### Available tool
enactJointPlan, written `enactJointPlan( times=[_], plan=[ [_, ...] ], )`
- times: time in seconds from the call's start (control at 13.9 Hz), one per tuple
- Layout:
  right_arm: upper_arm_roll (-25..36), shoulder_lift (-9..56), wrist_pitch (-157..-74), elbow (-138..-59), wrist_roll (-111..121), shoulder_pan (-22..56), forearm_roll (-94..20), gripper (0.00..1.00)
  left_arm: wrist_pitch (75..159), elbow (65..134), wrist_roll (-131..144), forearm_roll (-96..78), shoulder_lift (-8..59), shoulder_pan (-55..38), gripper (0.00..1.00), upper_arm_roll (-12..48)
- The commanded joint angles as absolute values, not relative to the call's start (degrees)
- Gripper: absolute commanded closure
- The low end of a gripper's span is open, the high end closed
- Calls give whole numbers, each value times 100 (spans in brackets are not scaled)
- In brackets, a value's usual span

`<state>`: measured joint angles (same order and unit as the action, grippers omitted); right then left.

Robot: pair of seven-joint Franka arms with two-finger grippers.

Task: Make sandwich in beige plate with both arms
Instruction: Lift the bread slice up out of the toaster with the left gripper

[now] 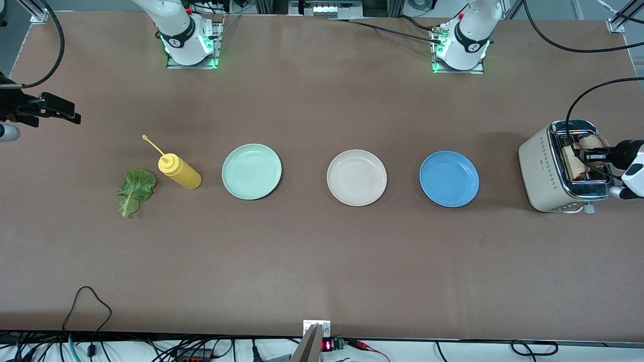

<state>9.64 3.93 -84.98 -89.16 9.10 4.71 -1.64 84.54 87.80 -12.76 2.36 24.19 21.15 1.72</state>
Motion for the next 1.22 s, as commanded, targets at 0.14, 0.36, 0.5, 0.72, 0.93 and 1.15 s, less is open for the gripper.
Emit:
enactJointPlan(
  times=[0.14,0.36,0.5,0.72,0.93,1.15],
  plan=[
    [958,378,-8394,-8921,879,335,-193,0,7044,7763,-1687,255,2233,2127,99,228],
    [958,395,-8393,-8921,879,308,-202,0,6391,7077,-1819,176,2154,2092,99,656],
    [949,457,-8402,-8912,888,308,-211,0,6328,6970,-1732,176,1978,2092,99,1359],
    [958,466,-8402,-8912,896,308,-229,0,6012,7083,-1696,-68,2038,2092,99,2414],
    [958,553,-8402,-8912,958,308,-229,0,6082,7260,-1110,-1097,2503,1628,99,2522],
    [958,746,-8385,-8903,984,290,-229,0,6817,7513,-223,-1345,2750,907,99,2522]
  ],
)
